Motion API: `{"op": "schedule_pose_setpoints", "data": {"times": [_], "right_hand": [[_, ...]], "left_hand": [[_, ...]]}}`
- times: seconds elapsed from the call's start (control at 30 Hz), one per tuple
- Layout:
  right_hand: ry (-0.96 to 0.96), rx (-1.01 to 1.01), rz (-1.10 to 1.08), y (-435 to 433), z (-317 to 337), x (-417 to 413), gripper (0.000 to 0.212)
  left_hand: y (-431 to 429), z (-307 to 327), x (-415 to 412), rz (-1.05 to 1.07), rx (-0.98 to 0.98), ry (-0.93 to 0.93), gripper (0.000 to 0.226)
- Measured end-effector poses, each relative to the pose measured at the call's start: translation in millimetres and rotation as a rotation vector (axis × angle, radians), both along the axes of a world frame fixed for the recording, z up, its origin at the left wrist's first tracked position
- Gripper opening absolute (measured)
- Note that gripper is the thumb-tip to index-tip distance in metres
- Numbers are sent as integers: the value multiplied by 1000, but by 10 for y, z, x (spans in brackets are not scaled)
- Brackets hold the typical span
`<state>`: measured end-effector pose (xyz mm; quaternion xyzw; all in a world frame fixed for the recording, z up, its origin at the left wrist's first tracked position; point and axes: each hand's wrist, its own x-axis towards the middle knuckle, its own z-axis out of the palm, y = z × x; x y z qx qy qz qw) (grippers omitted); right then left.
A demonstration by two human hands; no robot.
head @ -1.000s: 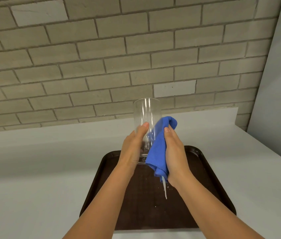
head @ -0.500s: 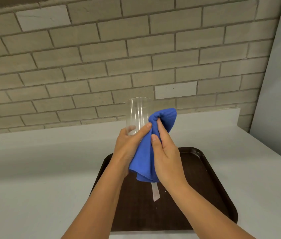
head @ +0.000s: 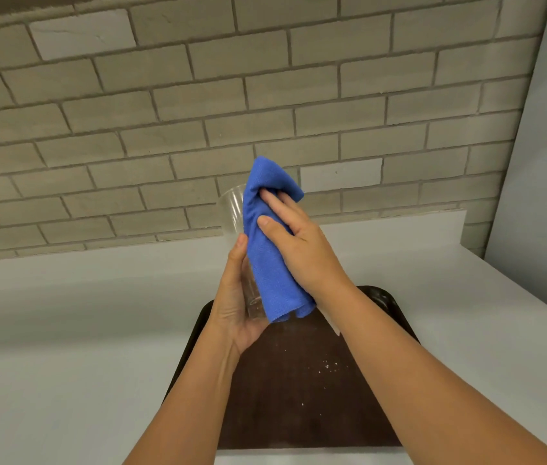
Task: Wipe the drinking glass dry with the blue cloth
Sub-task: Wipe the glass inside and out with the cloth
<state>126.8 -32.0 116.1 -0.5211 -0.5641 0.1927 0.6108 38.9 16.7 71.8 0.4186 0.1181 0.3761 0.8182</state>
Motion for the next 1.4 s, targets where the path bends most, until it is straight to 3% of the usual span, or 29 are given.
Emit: {"op": "schedule_pose_setpoints", "data": {"times": [0.13, 0.33, 0.47, 0.57, 0.7, 0.83, 0.9, 1.0, 1.13, 1.17, 1.3, 1.4], "right_hand": [[197, -138, -10, -16, -102, 36, 42], [158, -54, -29, -351, -438, -166, 47], [145, -2, -87, -401, -540, -203, 51], [170, 17, -138, -345, -578, -181, 48], [138, 18, -174, -279, -588, -217, 59], [148, 41, -140, -265, -586, -222, 50], [121, 51, -128, -268, -582, -217, 48], [41, 100, -114, -253, -507, -211, 46], [-25, 146, -99, -161, -177, -88, 49], [-25, 128, -91, -134, -73, -46, 50], [231, -17, -29, -61, 108, 93, 44], [348, -127, -25, -126, -115, 45, 43]], "left_hand": [[-7, -72, 6, 30, 25, 60, 57], [35, -75, 7, 12, 78, 95, 55], [33, -69, 32, 47, 92, 240, 56], [27, -10, 98, 308, 226, 449, 97], [51, 2, 125, 442, 307, 522, 69], [103, 62, 111, 380, 361, 595, 88], [98, 76, 76, 333, 305, 552, 92], [76, 58, 52, 257, 193, 406, 80], [-2, 41, 52, 54, 107, 129, 33], [-21, 50, 55, 17, 104, 88, 32], [-70, 71, 57, 3, 110, 49, 82], [-87, 28, 65, 96, 56, 103, 92]]}}
